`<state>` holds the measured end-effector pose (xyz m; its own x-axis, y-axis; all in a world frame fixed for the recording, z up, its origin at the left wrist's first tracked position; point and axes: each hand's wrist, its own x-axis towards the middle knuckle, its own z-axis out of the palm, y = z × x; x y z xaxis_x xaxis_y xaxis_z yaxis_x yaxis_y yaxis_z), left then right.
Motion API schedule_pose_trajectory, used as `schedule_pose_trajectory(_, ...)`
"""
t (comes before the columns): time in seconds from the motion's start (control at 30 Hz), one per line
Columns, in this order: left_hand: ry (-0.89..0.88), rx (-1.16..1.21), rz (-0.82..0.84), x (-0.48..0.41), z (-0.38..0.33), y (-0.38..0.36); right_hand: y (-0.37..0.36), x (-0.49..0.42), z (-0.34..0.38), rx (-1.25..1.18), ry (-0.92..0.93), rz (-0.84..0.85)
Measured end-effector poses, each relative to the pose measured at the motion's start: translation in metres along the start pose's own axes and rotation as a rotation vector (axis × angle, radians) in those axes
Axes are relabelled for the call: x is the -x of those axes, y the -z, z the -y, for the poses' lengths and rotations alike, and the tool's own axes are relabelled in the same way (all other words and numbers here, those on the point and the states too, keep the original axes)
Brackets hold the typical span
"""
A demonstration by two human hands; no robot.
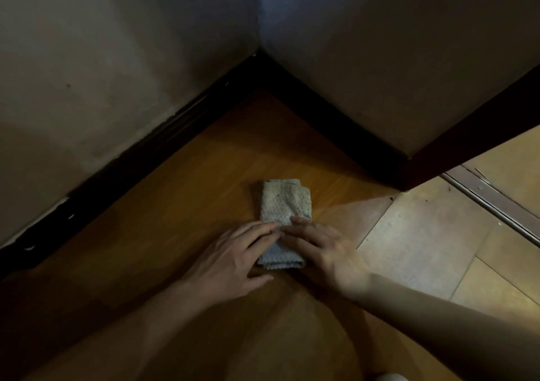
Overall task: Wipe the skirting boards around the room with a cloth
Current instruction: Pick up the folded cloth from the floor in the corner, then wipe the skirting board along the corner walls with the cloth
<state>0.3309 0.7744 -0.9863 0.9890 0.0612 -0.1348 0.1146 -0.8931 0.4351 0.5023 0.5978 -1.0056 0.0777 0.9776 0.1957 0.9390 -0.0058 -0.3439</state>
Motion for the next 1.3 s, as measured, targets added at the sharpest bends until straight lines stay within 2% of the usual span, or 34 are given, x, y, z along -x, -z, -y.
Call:
schedule_pose_trajectory(0.1,0.048,0.114,-0.038,-0.003,-0.003,0.002,0.007,-0.005,-0.001,-0.311,-0.154,-0.052)
schedule_pose_trajectory(0.27,0.430,0.403,-0.198,-0.023,-0.008,0.005,0.018,-0.032,-0.014,-0.562,-0.473,-0.059)
schedule_pose_trajectory(0.37,0.565,0.557,-0.249,-0.035,-0.004,0.007,0.020,-0.051,-0.024,-0.574,-0.650,-0.030)
schedule_pose_trajectory(0.57,0.703,0.596,-0.354,-0.045,-0.005,0.004,0.023,-0.083,-0.040,-0.492,-0.925,0.139)
schedule_pose_trajectory(0.63,0.730,0.595,-0.380,-0.045,-0.004,0.005,0.027,-0.093,-0.045,-0.417,-0.897,0.231)
schedule_pose_trajectory(0.8,0.721,0.659,-0.345,-0.043,-0.002,0.007,0.044,-0.120,-0.045,-0.247,-0.623,0.518)
schedule_pose_trajectory(0.9,0.664,0.669,-0.325,-0.038,0.000,0.006,0.048,-0.134,-0.035,-0.155,-0.567,0.708)
schedule_pose_trajectory(0.97,0.627,0.673,-0.301,-0.030,0.000,0.008,0.047,-0.141,-0.028,-0.201,-0.539,0.845)
schedule_pose_trajectory(1.03,0.576,0.642,-0.301,-0.019,0.003,0.011,0.045,-0.145,-0.024,-0.355,-0.500,0.970)
schedule_pose_trajectory(1.1,0.567,0.570,-0.328,-0.003,0.008,0.018,0.044,-0.144,-0.021,-0.544,-0.503,1.028)
schedule_pose_trajectory(1.2,0.660,0.441,-0.384,0.027,0.018,0.027,0.041,-0.138,-0.019,-0.869,-0.570,0.930)
schedule_pose_trajectory(1.3,0.799,0.335,-0.409,0.063,0.026,0.031,0.029,-0.143,-0.006,-1.375,-0.595,0.748)
